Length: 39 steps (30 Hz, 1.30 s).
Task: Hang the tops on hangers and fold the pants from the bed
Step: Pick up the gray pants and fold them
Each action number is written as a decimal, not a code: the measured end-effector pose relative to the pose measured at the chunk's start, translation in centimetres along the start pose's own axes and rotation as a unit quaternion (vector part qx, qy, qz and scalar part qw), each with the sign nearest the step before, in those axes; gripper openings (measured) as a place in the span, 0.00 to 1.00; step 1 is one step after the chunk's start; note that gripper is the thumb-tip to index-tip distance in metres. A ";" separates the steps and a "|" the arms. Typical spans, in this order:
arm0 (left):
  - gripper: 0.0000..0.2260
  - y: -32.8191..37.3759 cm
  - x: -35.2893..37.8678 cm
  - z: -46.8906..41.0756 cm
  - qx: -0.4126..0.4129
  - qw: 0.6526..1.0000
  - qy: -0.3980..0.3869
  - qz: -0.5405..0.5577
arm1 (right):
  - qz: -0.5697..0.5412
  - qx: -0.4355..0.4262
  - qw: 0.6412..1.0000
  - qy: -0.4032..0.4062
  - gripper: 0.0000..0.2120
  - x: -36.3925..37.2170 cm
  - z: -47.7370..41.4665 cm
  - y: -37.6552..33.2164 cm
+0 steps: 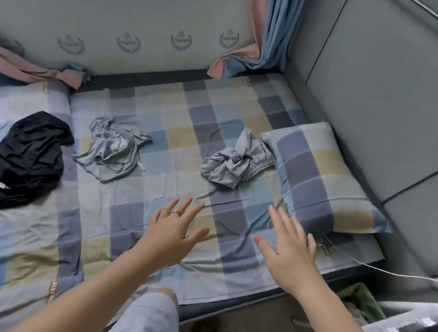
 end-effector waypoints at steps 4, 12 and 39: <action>0.28 2.2 1.5 -5.5 0.027 0.999 -0.017 -0.025 | -0.016 0.039 0.999 0.010 0.33 0.5 -2.5 3.6; 0.28 1.4 7.0 -20.3 0.058 0.996 -0.048 -0.057 | -0.030 0.106 0.994 0.010 0.33 6.8 -12.2 11.3; 0.30 2.1 22.6 -68.1 0.124 0.979 0.135 -0.094 | 0.034 0.070 0.984 0.160 0.19 25.6 -55.4 31.5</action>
Point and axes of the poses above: each hand's wrist, its own z-axis away from the middle knuckle, its own x-axis out of the palm, y = z × x, the point moved 10 cm from there along -z, towards the middle knuckle, and after that the axes turned 15 degrees about -x, right-handed, at the moved point
